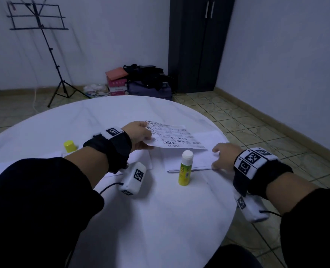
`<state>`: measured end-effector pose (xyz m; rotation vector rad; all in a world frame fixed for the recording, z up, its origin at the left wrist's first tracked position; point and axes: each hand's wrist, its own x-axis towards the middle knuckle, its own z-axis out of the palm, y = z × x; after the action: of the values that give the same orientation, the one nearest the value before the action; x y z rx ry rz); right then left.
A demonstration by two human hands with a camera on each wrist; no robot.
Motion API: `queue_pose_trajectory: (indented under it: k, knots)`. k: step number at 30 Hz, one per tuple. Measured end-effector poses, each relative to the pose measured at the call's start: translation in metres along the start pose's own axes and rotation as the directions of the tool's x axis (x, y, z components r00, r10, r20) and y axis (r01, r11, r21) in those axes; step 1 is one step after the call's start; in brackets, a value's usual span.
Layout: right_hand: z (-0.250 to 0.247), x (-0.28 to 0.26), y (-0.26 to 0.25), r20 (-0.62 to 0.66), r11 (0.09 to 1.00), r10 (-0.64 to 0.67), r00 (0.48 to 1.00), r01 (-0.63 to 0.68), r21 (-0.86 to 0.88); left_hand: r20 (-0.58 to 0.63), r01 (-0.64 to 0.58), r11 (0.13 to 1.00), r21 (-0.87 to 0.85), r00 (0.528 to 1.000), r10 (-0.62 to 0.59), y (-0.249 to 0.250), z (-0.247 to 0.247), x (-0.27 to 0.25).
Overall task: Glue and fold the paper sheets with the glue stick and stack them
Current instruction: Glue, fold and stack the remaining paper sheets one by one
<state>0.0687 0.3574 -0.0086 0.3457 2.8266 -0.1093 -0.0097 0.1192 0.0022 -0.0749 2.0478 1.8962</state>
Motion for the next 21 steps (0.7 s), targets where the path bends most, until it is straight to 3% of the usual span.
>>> queue_pose_trajectory:
  k: [2,7,11,15,19,21]
  knots:
    - [-0.001,-0.014,-0.001,-0.015,0.966,-0.043,0.999,0.045,0.255,-0.048,-0.031,0.999,0.006,0.998,0.031,-0.002,-0.014,-0.016]
    - [0.009,-0.028,-0.017,0.147,0.823,-0.228,0.963,0.110,0.557,-0.187,-0.089,0.996,0.032,0.978,0.093,-0.012,-0.054,-0.053]
    - [0.019,-0.033,-0.034,0.134,0.742,-0.236,0.962,0.089,0.665,-0.254,-0.075,0.988,0.137,0.961,0.109,-0.029,-0.083,-0.085]
    - [0.020,-0.037,-0.042,0.048,0.764,-0.161,0.986,0.093,0.639,-0.252,0.012,0.960,0.279,0.966,0.061,-0.047,-0.102,-0.119]
    - [0.018,-0.051,-0.055,-0.044,0.742,-0.163,0.986,0.151,0.653,-0.130,0.116,0.790,0.602,0.990,-0.047,-0.065,-0.108,-0.149]
    - [0.019,-0.056,-0.066,-0.053,0.723,-0.177,0.983,0.167,0.670,-0.099,0.116,0.663,0.740,0.993,-0.064,-0.072,-0.107,-0.160]
